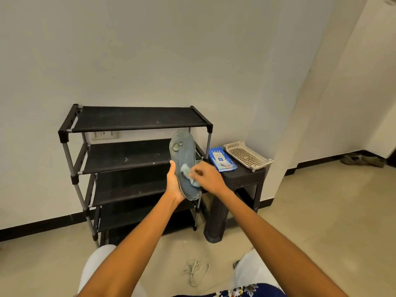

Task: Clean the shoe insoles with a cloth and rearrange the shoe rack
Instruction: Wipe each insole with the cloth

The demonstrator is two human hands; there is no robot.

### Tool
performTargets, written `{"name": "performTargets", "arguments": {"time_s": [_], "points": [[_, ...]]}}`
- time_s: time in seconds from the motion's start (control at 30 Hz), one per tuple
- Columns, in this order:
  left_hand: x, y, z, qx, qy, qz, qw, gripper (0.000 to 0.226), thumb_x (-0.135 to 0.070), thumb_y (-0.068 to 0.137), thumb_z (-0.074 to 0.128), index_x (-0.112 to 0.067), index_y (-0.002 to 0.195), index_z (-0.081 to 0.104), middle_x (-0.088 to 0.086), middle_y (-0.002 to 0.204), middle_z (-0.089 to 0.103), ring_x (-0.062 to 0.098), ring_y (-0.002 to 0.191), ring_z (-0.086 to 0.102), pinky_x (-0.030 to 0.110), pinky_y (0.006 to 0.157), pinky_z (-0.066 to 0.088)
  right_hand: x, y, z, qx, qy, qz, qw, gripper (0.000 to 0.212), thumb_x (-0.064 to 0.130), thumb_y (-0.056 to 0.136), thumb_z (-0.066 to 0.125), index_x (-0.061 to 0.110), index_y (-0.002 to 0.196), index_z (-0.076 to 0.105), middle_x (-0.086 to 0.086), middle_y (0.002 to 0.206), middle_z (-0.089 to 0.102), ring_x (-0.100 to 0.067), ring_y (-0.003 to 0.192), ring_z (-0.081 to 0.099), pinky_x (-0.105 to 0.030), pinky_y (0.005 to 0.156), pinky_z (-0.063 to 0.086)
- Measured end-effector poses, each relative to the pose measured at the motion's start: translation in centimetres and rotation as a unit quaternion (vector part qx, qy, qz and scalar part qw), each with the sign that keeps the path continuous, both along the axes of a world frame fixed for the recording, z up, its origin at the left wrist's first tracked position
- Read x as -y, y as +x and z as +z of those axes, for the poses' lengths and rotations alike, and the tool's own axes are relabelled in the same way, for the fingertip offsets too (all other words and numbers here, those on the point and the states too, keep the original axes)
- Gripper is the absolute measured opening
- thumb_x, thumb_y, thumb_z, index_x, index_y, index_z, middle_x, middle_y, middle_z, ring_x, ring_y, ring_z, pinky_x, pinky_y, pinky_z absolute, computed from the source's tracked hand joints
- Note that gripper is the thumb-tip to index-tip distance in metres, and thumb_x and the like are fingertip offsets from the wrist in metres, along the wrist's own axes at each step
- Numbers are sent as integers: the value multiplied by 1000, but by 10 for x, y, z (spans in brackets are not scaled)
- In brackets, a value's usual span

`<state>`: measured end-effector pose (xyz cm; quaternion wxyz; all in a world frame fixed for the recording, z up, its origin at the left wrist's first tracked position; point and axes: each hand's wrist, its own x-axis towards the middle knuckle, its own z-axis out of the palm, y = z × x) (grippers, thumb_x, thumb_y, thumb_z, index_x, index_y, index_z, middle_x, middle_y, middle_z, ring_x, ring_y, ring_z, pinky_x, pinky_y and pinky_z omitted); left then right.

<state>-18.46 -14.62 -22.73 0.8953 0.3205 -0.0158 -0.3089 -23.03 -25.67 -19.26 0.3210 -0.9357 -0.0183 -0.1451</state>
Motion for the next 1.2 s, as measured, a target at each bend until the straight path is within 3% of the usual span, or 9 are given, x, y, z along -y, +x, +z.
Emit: {"name": "performTargets", "arguments": {"time_s": [0.1,0.23,0.33,0.43,0.6,0.77,0.87,1.03,1.2], "points": [[5,-1,10,16,9,-8,1000,68,-66,91,30,-10,115,61,14,92,72,27,95,63,42,86,49,4,0,3,39,64,-75,994,8,17,89,60,15,82,59,-4,91,57,-15,80,53,-30,73,41],[8,2,12,1,-20,-15,1000,80,-72,87,27,-8,93,74,12,90,73,24,81,70,38,75,57,-12,-8,-9,8,32,-69,997,14,15,88,61,7,99,65,-8,103,63,-17,93,58,-25,83,42],[7,7,7,-43,-81,-23,995,83,-77,81,34,-5,110,63,14,100,70,26,86,71,39,78,57,-27,-15,-16,29,23,-55,998,14,13,89,60,6,98,68,-10,98,67,-15,88,61,-16,76,38],[2,13,5,-52,-106,-23,993,83,-76,81,35,-4,114,58,16,101,70,28,90,70,41,84,54,-32,-20,-11,17,43,-3,999,14,14,88,62,7,98,69,-8,93,69,-5,78,55,-10,70,36],[2,12,14,-25,-74,-38,996,83,-79,80,28,-11,115,59,12,108,68,25,101,61,42,89,48,-11,-14,-2,43,28,-130,990,16,22,90,59,13,101,66,-4,101,64,-15,88,58,-26,72,41],[4,17,11,-58,-107,24,992,84,-75,82,36,-6,127,53,17,131,56,28,120,54,42,96,46,-41,-28,-19,37,66,-102,992,15,17,89,60,11,99,68,-2,99,66,-10,88,58,-18,74,40],[4,15,12,-51,-126,34,990,83,-75,84,32,-7,127,52,16,132,55,27,119,54,41,92,51,-42,-26,-18,49,51,-95,993,14,17,90,57,9,98,67,-3,97,62,-10,84,55,-22,73,41],[8,12,13,-34,-105,19,994,83,-76,83,30,-9,128,51,15,127,58,28,114,55,44,94,44,-22,-17,-13,26,-6,-180,983,15,17,94,51,10,103,61,-7,105,58,-19,90,58,-23,69,38],[6,17,6,-76,-128,68,987,80,-74,83,38,-5,120,55,17,134,53,29,124,52,43,106,39,-41,-23,-23,44,-13,-118,992,16,13,94,51,7,104,62,-8,102,58,-12,84,52,-16,70,34]]}}
